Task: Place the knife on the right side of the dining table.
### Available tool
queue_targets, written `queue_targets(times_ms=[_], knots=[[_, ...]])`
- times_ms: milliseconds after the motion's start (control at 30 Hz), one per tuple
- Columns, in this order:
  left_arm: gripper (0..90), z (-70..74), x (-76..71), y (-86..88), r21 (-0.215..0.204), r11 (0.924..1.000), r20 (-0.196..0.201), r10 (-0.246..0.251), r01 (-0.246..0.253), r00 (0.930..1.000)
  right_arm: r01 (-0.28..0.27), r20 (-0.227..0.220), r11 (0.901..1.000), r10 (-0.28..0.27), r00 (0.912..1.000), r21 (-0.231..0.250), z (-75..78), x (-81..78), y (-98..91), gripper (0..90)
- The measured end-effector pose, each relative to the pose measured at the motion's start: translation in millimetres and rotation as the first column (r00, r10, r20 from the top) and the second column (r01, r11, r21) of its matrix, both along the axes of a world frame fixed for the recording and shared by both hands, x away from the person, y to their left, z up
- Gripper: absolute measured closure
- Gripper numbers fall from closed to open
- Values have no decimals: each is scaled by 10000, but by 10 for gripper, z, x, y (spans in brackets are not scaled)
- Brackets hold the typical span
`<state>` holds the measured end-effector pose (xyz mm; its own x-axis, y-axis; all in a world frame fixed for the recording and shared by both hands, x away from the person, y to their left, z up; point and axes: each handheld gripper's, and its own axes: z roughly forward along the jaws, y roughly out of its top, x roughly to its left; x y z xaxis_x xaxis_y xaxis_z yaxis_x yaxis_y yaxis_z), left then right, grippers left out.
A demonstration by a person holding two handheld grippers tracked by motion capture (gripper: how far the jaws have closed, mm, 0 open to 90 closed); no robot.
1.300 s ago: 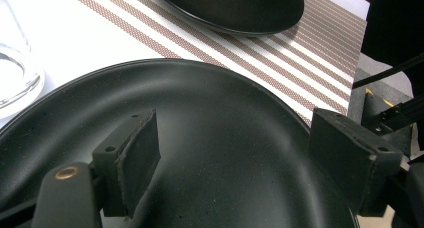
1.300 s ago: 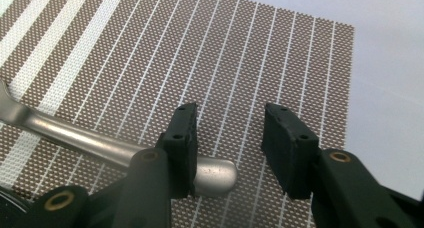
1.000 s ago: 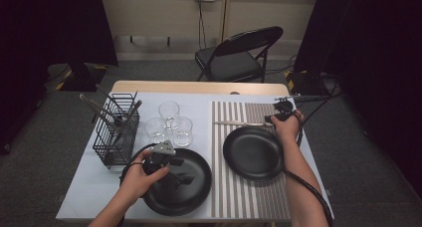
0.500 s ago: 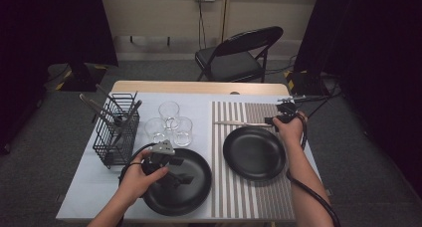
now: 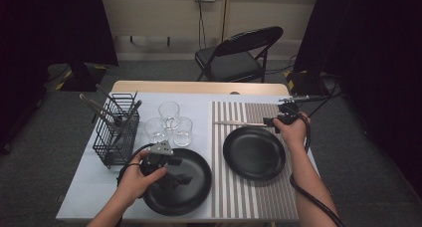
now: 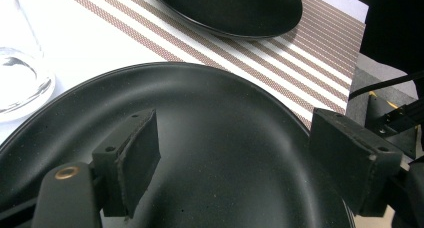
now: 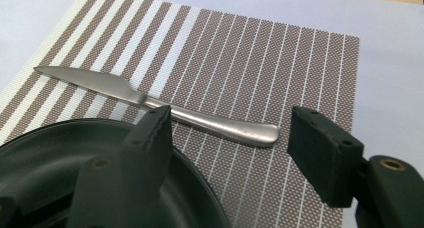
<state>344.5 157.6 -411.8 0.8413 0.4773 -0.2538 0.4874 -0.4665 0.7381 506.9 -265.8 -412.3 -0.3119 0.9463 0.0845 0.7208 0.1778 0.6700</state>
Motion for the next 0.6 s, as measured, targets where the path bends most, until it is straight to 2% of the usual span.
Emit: queue_targets(times_ms=[133,200,267,600], knots=[[203,-4,3,11,65,10000,43,-3,3,10000,-26,20,10000,26,10000,77,26,-49,6,311],[203,-6,-4,10,-80,10000,5,16,-16,10000,-65,17,9998,65,10000,177,34,-73,7,302],[203,8,-5,17,-48,10000,-2,-2,2,10000,-37,-88,9998,38,10000,175,41,-101,11,293],[203,47,-16,53,-132,9999,73,56,-55,10000,-293,125,9992,290,9995,254,76,-227,62,255]])
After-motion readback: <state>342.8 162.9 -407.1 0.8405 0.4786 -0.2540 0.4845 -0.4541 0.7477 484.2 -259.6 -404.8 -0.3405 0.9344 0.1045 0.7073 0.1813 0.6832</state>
